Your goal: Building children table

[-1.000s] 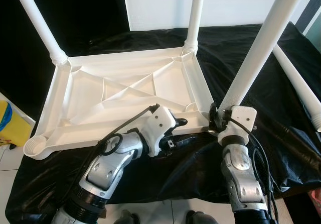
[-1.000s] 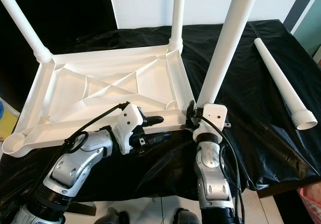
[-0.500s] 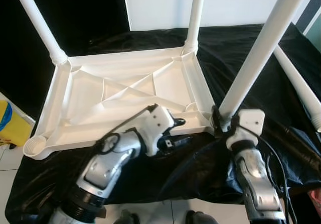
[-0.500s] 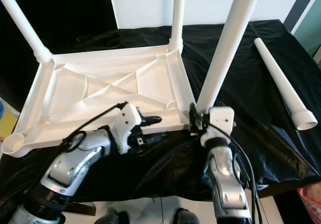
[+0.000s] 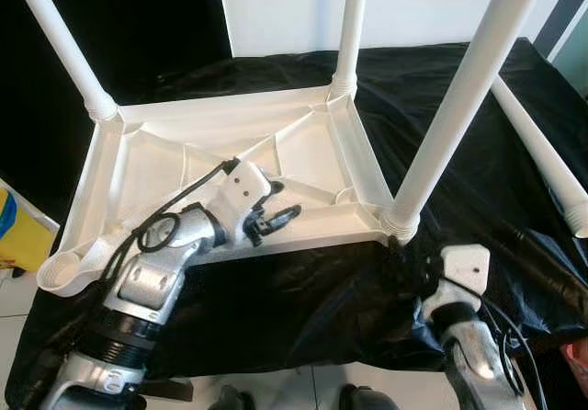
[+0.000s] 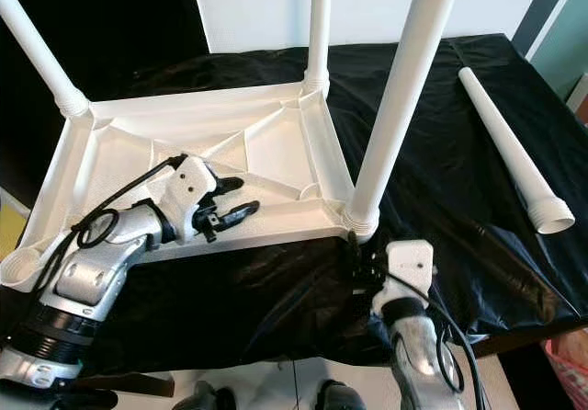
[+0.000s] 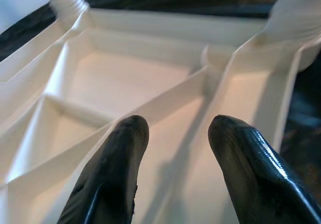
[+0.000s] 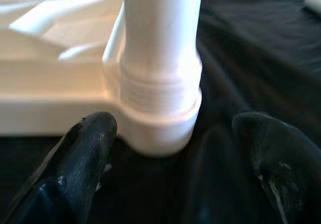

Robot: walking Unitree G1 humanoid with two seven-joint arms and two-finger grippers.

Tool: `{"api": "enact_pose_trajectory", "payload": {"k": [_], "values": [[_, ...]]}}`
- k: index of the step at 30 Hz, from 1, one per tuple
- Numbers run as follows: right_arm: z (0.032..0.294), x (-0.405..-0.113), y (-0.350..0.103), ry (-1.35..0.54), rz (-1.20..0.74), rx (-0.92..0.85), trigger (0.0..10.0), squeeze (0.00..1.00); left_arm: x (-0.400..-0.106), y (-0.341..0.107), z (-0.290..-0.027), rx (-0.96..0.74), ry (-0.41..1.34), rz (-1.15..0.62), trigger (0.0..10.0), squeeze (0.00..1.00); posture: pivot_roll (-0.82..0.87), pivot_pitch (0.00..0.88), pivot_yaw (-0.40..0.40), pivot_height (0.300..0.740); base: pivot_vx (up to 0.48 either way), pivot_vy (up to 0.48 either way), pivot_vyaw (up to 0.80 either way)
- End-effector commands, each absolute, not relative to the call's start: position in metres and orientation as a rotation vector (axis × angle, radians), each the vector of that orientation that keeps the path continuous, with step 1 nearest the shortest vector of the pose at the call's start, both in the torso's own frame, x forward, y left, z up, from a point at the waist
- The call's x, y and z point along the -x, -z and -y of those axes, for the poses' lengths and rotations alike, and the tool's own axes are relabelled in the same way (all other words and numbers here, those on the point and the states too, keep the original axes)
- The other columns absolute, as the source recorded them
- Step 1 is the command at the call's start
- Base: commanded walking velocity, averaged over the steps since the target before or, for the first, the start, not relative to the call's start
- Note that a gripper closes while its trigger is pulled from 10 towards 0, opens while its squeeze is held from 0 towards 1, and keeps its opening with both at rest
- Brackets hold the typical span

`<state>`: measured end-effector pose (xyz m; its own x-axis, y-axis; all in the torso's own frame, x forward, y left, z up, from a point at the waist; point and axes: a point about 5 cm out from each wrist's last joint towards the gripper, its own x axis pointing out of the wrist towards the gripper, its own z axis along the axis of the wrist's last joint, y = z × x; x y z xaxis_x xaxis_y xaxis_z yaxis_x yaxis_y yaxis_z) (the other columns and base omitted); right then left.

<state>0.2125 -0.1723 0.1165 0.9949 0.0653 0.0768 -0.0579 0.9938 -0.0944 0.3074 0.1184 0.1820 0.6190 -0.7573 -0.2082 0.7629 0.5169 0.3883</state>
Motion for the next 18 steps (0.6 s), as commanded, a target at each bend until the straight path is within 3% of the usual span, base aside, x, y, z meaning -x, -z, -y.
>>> {"api": "enact_pose_trajectory", "payload": {"k": [1, 4, 5, 6, 15, 16, 17, 18], "values": [[0.17, -0.211, -0.116, -0.079, 0.078, 0.084, 10.0, 0.0, -0.308, -0.18, -0.12, -0.493, 0.904, -0.02, 10.0, 0.0, -0.1, 0.156, 0.048, 0.74, 0.0, 0.0, 0.0], [0.167, -0.209, -0.113, -0.116, 0.06, 0.07, 10.0, 0.0, -0.314, -0.18, -0.13, -0.538, 0.864, -0.033, 10.0, 0.0, -0.1, 0.161, 0.049, 0.74, 0.0, 0.0, 0.0], [0.163, -0.208, -0.113, -0.142, 0.058, 0.062, 5.6, 0.0, -0.318, -0.179, -0.136, -0.565, 0.839, -0.043, 10.0, 0.0, -0.1, 0.161, 0.048, 0.74, 0.0, 0.0, 0.0], [0.159, -0.208, -0.113, -0.175, 0.057, 0.044, 0.0, 0.0, -0.321, -0.178, -0.142, -0.602, 0.812, -0.051, 10.0, 0.0, -0.1, 0.162, 0.048, 0.74, 0.0, 0.0, 0.0], [0.146, -0.216, -0.115, -0.283, 0.063, 0.003, 0.0, 0.0, -0.327, -0.171, -0.162, -0.713, 0.741, -0.094, 10.0, 0.0, -0.09, 0.163, 0.043, 0.74, 0.0, 0.0, 0.0], [0.145, -0.217, -0.116, -0.296, 0.06, 0.0, 3.3, 0.0, -0.327, -0.171, -0.165, -0.727, 0.741, -0.098, 10.0, 0.0, -0.09, 0.162, 0.042, 0.74, 0.0, 0.0, 0.0], [0.145, -0.218, -0.116, -0.304, 0.058, -0.003, 10.0, 0.0, -0.327, -0.17, -0.167, -0.733, 0.742, -0.1, 10.0, 0.0, -0.09, 0.162, 0.042, 0.74, 0.0, 0.0, 0.0], [0.146, -0.221, -0.116, -0.305, 0.058, -0.006, 10.0, 0.0, -0.326, -0.171, -0.169, -0.731, 0.75, -0.108, 10.0, 0.0, -0.09, 0.162, 0.042, 0.74, 0.0, 0.0, 0.0]]}}
